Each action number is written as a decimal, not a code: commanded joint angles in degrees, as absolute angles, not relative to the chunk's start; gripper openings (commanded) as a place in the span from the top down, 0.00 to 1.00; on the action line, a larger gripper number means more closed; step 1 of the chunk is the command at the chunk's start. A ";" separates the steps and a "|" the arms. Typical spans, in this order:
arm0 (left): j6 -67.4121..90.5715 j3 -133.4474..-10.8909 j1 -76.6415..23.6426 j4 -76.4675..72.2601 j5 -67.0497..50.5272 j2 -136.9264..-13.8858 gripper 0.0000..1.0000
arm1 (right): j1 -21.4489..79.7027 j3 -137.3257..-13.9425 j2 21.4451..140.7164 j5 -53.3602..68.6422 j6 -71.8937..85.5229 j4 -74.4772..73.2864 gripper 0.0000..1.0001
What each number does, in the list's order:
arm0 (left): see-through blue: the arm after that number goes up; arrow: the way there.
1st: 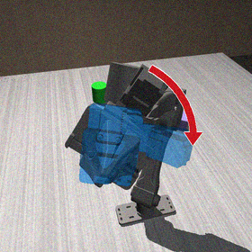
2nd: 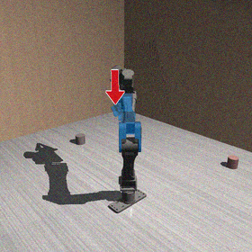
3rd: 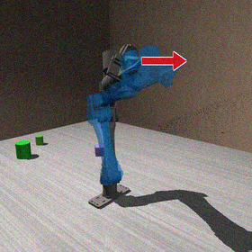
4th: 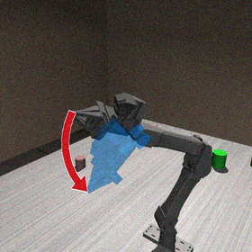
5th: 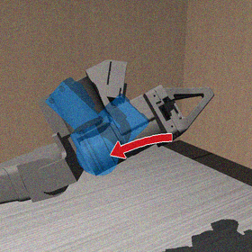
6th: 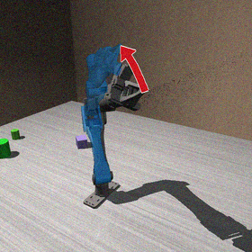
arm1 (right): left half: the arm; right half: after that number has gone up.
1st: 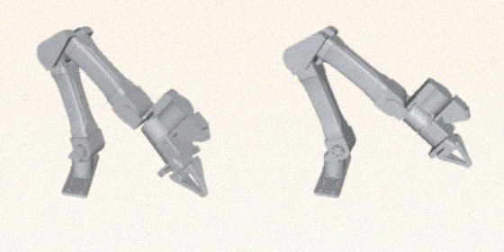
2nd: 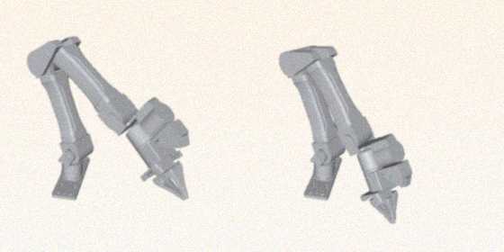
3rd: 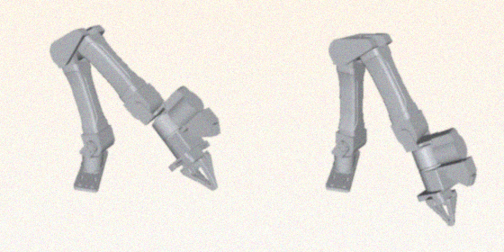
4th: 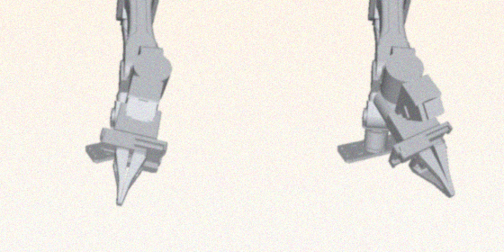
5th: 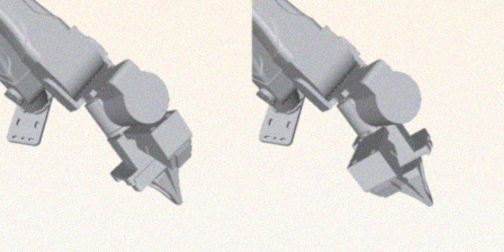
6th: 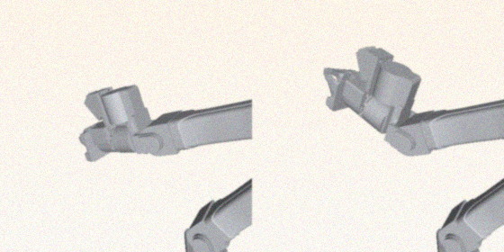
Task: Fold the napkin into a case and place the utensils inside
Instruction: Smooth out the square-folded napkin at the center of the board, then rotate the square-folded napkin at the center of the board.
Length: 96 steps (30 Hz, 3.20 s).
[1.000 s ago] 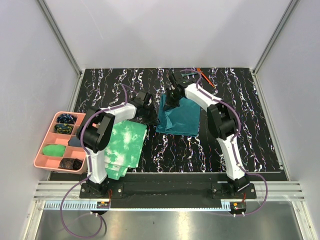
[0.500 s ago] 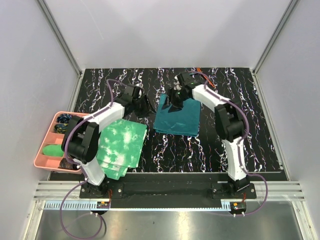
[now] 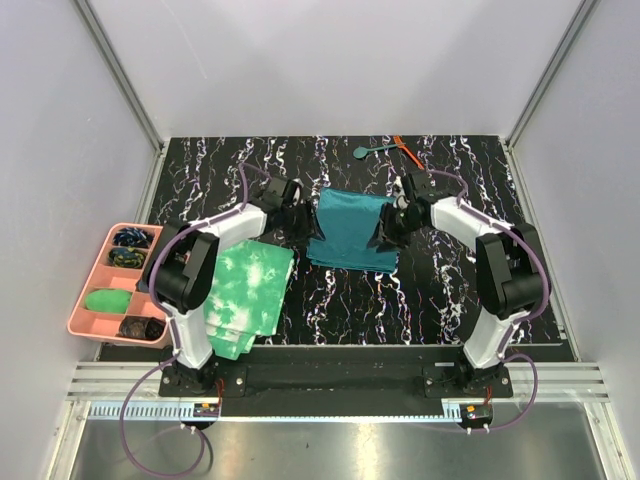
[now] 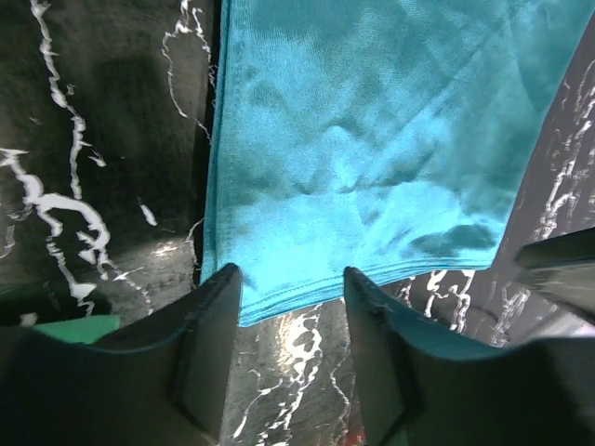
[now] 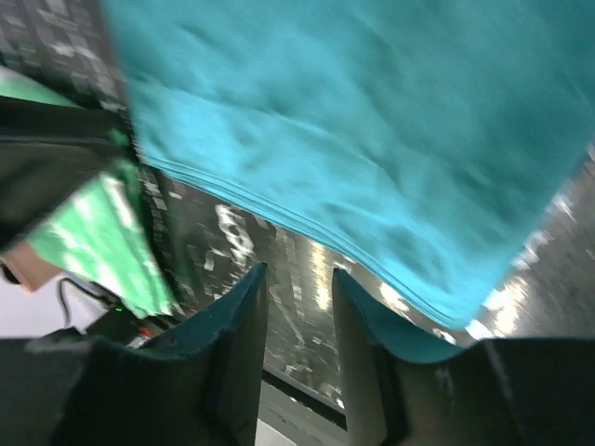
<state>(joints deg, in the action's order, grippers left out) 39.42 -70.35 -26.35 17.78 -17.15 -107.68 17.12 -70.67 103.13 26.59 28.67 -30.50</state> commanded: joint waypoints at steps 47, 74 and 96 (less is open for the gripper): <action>31.29 -74.36 -26.10 25.84 -21.18 -107.85 0.82 | 14.06 -62.23 101.60 17.22 22.68 -31.73 0.62; 30.15 -74.70 -26.81 25.92 -17.93 -112.33 0.77 | 11.08 -59.15 100.90 16.78 21.27 -31.20 0.99; 18.54 -101.06 -23.47 29.36 -11.43 -124.88 0.48 | 9.67 -56.16 97.12 22.50 19.95 -28.04 0.56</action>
<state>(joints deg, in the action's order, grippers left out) 21.23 -95.85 -25.39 29.85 -13.54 -120.79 9.89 -57.54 100.03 20.71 20.93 -29.50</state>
